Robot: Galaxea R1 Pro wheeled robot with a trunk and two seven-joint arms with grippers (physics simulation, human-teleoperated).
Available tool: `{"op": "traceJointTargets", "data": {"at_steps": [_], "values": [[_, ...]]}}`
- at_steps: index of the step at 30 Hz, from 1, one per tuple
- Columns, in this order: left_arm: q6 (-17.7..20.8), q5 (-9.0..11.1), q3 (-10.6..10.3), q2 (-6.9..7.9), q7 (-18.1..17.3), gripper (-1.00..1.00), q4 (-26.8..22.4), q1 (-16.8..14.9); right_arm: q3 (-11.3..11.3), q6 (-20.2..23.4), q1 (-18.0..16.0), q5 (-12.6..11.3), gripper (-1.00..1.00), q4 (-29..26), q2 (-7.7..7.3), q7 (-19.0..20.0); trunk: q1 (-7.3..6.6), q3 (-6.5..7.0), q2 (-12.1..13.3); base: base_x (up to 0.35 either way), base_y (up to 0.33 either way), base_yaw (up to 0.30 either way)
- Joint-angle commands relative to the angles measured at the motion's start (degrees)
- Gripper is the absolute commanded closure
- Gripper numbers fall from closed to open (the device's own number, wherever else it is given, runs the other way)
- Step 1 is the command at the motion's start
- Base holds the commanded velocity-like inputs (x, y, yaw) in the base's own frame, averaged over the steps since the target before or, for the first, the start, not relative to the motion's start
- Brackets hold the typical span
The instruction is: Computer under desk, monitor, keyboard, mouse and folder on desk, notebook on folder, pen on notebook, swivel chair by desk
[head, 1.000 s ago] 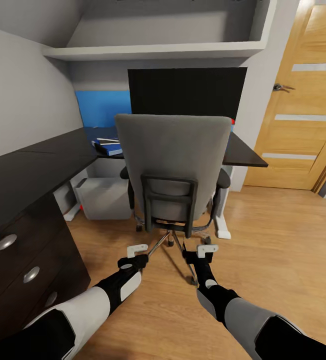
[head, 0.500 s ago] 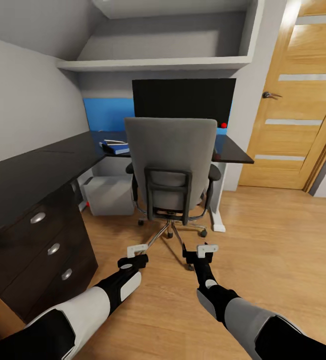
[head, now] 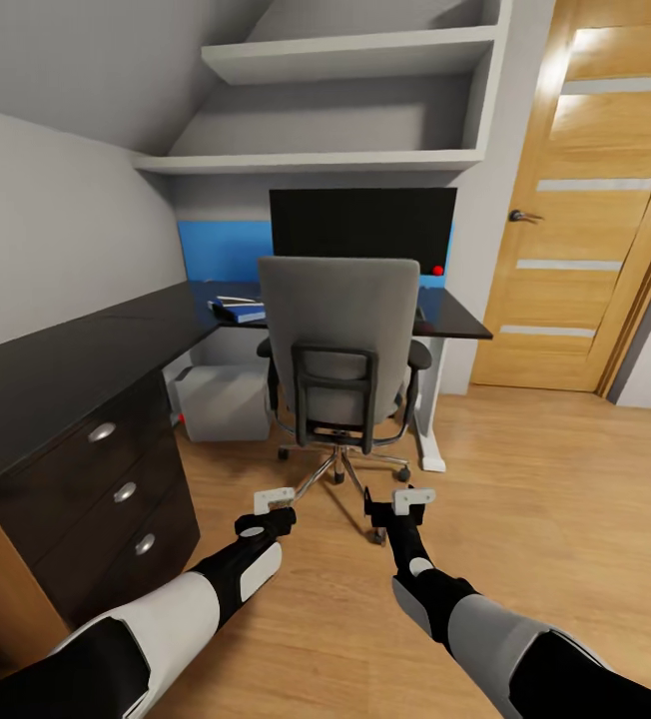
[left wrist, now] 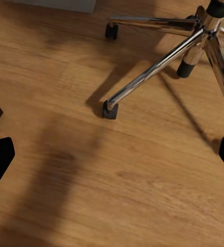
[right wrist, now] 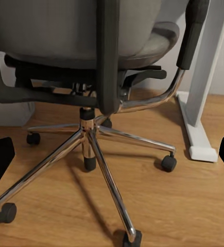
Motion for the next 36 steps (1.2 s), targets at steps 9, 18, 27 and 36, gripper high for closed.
{"op": "traceJointTargets", "data": {"at_steps": [9,18,27,36], "values": [[-0.2,0.7,-0.5,0.01,0.4,-1.00,0.0,0.0,0.3,-0.1,0.0,-0.1,-1.00,0.1,-0.16,-0.5,-1.02,1.78,1.7,0.000,0.000,0.000],[-0.2,0.9,-0.5,0.01,0.4,-1.00,0.4,0.0,0.2,-0.1,0.0,-0.2,-1.00,0.1,-0.22,-0.6,-2.99,3.39,5.3,0.000,0.000,0.000],[-0.7,0.9,-0.6,-0.11,0.3,-1.00,6.9,0.0,0.4,-0.4,0.0,-0.5,-1.00,3.9,-0.44,-0.6,-4.97,5.01,8.9,0.000,0.000,0.000],[-5.0,1.0,-0.6,-0.15,0.3,-1.00,11.6,0.7,0.4,-1.1,1.5,-0.6,-1.00,8.0,-1.61,-0.6,-6.95,6.62,12.5,0.000,0.000,0.000]]}}
